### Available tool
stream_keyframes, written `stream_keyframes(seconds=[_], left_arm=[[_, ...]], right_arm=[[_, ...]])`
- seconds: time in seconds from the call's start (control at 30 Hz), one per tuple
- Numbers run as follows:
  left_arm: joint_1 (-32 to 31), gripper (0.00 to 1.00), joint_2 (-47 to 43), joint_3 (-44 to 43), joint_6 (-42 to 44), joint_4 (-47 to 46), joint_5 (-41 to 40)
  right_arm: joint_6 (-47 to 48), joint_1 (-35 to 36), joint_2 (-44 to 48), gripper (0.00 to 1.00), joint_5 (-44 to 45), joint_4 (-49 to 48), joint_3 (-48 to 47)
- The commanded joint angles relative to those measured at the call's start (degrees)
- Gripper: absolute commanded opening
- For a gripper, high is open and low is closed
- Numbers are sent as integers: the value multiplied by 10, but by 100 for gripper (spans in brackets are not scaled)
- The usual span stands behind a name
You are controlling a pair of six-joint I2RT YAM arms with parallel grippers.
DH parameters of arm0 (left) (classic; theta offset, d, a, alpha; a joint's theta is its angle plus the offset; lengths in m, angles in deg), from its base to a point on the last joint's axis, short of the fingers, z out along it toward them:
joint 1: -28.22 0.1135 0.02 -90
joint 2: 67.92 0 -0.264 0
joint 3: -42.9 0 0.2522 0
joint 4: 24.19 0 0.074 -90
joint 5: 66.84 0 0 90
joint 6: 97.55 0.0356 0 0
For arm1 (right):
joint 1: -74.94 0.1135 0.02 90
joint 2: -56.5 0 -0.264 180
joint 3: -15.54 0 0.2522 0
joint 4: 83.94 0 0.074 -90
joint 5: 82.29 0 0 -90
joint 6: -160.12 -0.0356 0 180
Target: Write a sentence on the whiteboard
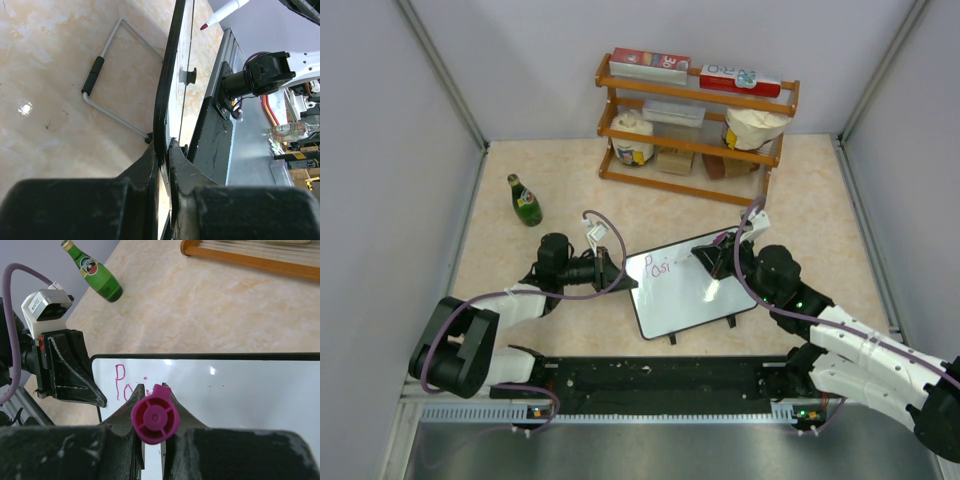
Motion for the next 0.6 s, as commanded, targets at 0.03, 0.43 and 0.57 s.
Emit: stream_keyframes(seconds=[0.03,0.43,0.57], left_arm=[[-3,0,9,0,52,13,-40],[-3,0,8,1,51,12,-39],[-3,0,10,0,51,12,-38]], right_arm=[[7,-4,12,0,13,-10,-10],[13,-4,-7,0,12,-23,-24],[13,-4,-15,0,7,-31,-25]])
